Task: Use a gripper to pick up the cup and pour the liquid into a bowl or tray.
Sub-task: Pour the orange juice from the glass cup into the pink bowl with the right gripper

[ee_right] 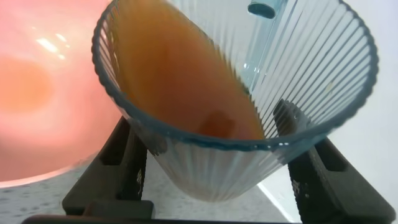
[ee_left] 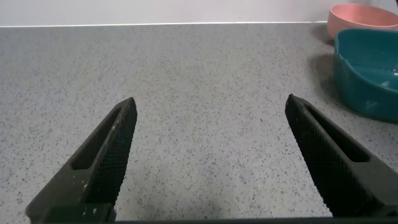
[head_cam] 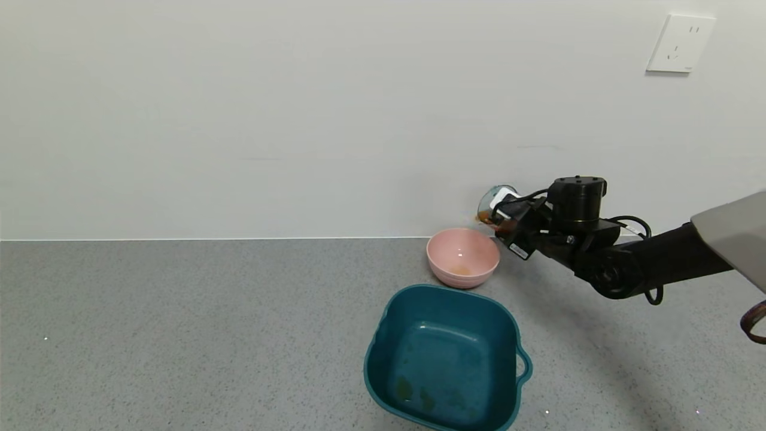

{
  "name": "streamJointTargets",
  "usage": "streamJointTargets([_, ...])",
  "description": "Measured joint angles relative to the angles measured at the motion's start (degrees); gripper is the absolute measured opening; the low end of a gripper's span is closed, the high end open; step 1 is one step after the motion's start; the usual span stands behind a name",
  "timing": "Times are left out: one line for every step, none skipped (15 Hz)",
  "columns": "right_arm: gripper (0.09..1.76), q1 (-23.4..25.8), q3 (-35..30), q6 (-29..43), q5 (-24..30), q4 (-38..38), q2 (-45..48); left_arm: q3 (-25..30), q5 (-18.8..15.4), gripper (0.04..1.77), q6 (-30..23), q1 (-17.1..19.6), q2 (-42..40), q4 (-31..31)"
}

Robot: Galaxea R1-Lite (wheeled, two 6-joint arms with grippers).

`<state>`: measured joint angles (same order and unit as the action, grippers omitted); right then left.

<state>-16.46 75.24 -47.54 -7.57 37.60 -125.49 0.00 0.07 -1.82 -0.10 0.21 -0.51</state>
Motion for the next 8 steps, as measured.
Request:
streamJointTargets([1.32,-0.02,1.27,-1.9,-0.34,-1.41,-0.3,0.0,0.0,1.72,0.0,0.0,0.0,0.02])
streamJointTargets([1.32,-0.1,2.57,-4.24,-0.85,-3.15,-0.59,0.0,0.0,1.72,0.0,0.0,0.0,0.02])
streamJointTargets([1.32,-0.11,3.86,-6.23,-1.4,-4.46,-0.83,0.0,0.0,1.72,0.0,0.0,0.0,0.0])
streamJointTargets([1.32,-0.11,4.97,-7.85,-1.66,-5.49,-1.06,0.0,0.0,1.72,0.02,0.0,0.0,0.0])
streamJointTargets([1.32,-0.13,6.1,-9.23,-1.72,-6.23,-1.38,0.0,0.0,1.72,0.0,0.0,0.0,0.0])
streamJointTargets([1.32,-0.18,7.28,-10.83,-1.79,-6.6,-1.79,0.0,0.0,1.72,0.02,0.0,0.0,0.0])
streamJointTargets([1.32,-0.22,7.91,-12.07,-1.99,-6.7,-2.12,0.0,0.0,1.72,0.0,0.0,0.0,0.02])
streamJointTargets([1.32,-0.22,8.25,-13.23,-2.76,-6.68,-2.46,0.0,0.0,1.72,0.0,0.0,0.0,0.0])
